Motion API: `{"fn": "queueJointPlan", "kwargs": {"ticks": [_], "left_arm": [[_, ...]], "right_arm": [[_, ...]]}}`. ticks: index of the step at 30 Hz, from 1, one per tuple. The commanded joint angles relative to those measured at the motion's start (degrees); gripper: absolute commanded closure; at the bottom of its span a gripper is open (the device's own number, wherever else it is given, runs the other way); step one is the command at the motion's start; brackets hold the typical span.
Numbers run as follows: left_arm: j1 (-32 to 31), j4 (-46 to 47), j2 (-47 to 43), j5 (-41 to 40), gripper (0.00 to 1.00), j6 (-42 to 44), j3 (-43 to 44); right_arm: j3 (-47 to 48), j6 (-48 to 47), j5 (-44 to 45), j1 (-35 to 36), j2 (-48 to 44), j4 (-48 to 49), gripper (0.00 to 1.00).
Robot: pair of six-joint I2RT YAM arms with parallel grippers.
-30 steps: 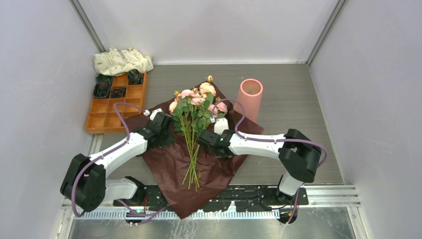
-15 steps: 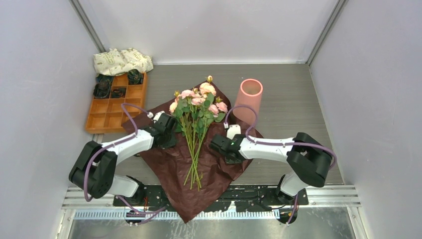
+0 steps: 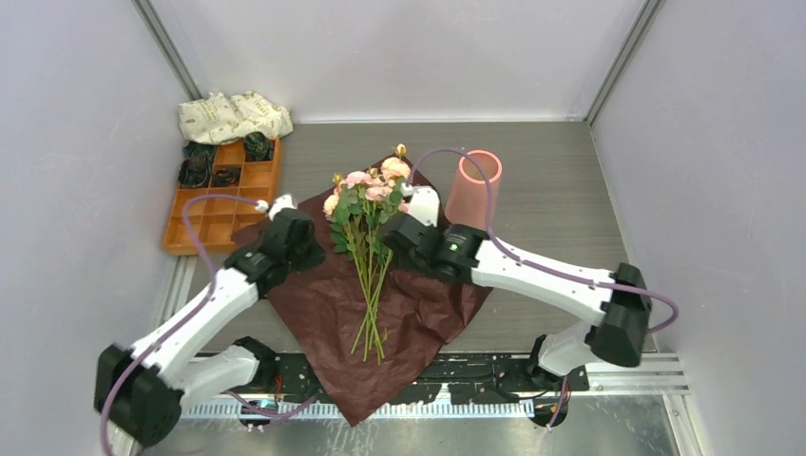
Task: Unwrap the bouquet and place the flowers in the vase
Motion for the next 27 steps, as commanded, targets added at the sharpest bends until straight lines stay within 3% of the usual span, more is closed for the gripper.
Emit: {"fn": "queueJointPlan", "kwargs": {"ticks": [1,6,13,27], "left_arm": [[0.1,-8.7,-12.2,-5.9,0.89,2.4,5.6],[0.1,-16.0,-19.7,-8.5,0.80,3.9,9.8],[0.1,-20.2,-24.2,-11.6,0.75,5.2,10.9],[0.1,-19.7,-24.0,-11.9,0.75,6.0,9.5]], "right_arm": [[7.8,-5.5,-0.2,-1.4,10.2,1.2,0.54],[17.8,-8.7,-8.5,-5.4,23.8,3.6,0.57],[35.8,-12.4,-10.2,-6.6,39.4,-1.5,0.61],[46.4,-12.7,-11.4,-11.7,49.5,-3.7,0.64]]}}
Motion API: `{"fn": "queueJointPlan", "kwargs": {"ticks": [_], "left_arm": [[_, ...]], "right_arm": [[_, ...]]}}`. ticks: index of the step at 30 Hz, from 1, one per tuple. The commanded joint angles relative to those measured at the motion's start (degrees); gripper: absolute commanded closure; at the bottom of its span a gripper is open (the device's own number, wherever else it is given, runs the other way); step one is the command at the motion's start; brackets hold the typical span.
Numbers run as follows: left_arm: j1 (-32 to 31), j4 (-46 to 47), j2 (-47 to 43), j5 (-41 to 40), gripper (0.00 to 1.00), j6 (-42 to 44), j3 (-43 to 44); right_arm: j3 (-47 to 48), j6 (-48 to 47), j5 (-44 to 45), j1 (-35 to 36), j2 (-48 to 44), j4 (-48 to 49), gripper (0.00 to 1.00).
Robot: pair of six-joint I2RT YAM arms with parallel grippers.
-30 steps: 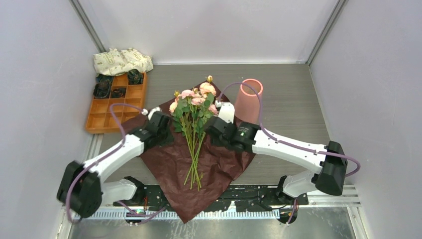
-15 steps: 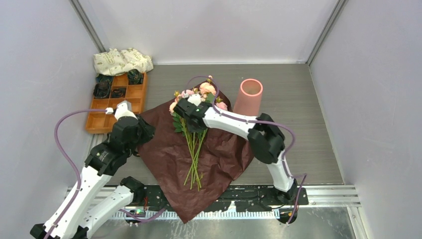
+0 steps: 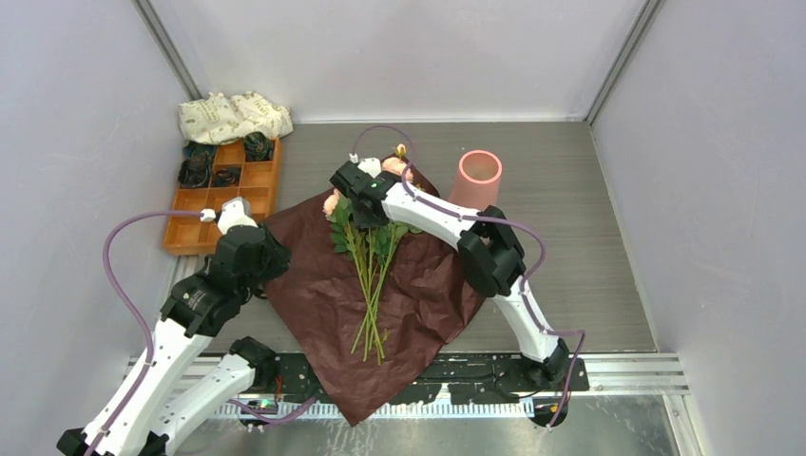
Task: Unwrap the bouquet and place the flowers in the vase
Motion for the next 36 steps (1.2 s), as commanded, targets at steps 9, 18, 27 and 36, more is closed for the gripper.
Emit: {"fn": "queueJointPlan", "kwargs": {"ticks": [9,18,27,36], "left_arm": [[0.1,1.0,0.0,-1.9,0.75,1.1,-0.4],[0.1,1.5,0.6,-1.7,0.74,1.2,-0.7],[0.1,2.3,0.7,-1.9,0.75,1.4,-0.8],[0.1,3.2,0.9,-1.3,0.75,1.4,-1.2]], "right_arm": [[9.9,-1.5,-0.3,-1.9,8.8,-3.1,0.81],[9.1,-2.9,2.4,-1.9,0.3,-0.3,0.99],[3.1,-6.7,3.2,-1.3,-14.6,6.8,0.99],[-2.8,-17.6,7.0,0.6,-25.4,18.0,0.99]]}}
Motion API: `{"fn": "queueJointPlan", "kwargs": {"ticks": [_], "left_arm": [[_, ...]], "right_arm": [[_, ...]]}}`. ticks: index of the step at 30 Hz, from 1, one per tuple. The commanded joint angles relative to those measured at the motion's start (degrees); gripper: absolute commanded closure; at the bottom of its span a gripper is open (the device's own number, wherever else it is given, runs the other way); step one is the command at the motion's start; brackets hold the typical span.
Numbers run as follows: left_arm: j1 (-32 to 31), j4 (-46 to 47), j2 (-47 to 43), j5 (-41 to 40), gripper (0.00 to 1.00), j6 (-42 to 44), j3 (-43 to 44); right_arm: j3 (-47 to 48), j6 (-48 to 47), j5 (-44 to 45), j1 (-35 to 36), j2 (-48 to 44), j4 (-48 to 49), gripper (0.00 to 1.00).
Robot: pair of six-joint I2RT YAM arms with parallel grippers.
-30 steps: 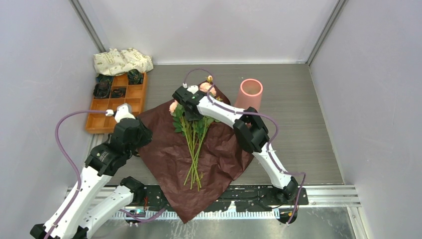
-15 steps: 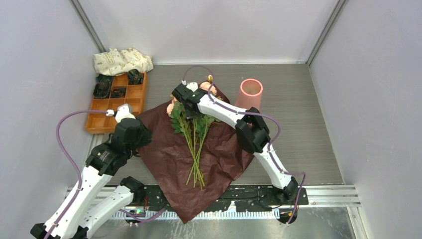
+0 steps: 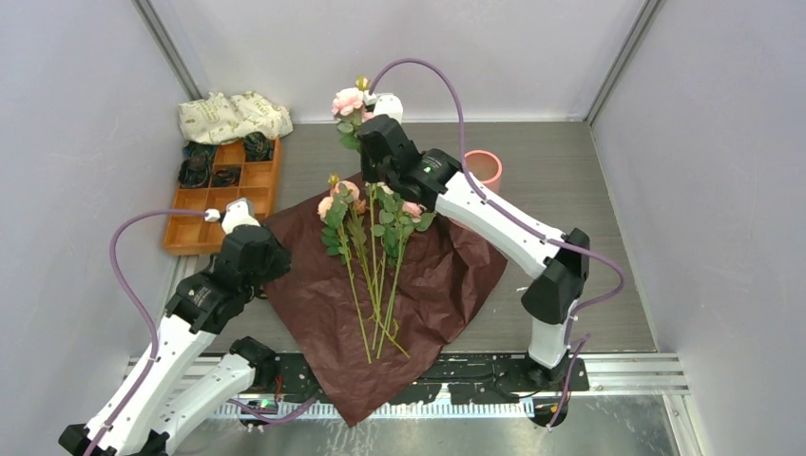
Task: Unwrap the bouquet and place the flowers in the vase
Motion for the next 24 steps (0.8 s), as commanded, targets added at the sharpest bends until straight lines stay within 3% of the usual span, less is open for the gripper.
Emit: {"fn": "queueJointPlan", "kwargs": {"ticks": [1,11,17,24], "left_arm": [[0.1,3.2,-0.1,-0.7,0.75,0.9,-0.3],[0.1,6.2,-0.3,2.8,0.74,1.3,-1.8],[0.1,7.7,0.3,3.9,0.75,1.0,-2.1],[0.1,9.1,1.0,5.3,0.75,0.7,-2.4]], "right_arm": [[-1.4,-9.3,4.3,1.8,-5.1,8.7,0.99],[-9.5,-32.2,16.1,4.6,-23.9,29.1,0.99],[-12.3,-43.6,17.7,4.5,-34.0,42.1,0.99],[-10.8,-55.1,17.9,4.6,-38.0,50.1,0.99]]}}
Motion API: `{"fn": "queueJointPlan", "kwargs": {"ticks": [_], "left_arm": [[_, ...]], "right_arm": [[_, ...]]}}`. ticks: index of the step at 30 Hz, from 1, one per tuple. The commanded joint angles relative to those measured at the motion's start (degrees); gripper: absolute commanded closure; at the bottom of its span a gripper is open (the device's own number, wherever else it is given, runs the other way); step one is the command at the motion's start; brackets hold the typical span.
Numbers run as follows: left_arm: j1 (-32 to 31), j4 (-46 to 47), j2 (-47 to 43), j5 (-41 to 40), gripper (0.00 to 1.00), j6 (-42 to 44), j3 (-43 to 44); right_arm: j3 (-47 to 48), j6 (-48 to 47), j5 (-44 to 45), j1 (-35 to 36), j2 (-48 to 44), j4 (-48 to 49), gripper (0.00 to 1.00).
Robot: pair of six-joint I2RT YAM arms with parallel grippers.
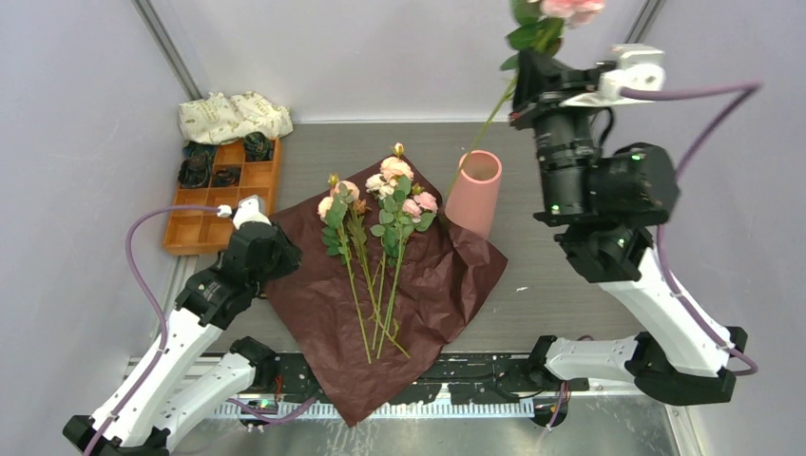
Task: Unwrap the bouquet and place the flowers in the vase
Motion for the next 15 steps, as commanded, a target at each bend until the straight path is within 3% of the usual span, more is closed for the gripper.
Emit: {"fn": "queueJointPlan", "kwargs": {"ticks": [1,10,15], "left_arm": [[0.1,4.2,0.2,1.4,0.75,-0.2,-0.3],[0.1,4.9,1.1,2.5,0.75,-0.4,0.0],[0.1,4.7,0.9,2.5,0.75,-0.6,0.0]], "right_arm": [[1.8,-11.1,0.9,0.0,0.6,8.6,0.99],[2.2,-23.2,0.7,-0.1,2.7,16.2,0.99],[0.7,-25.2,0.8,-0.9,3.5,19.0,0.99]]}}
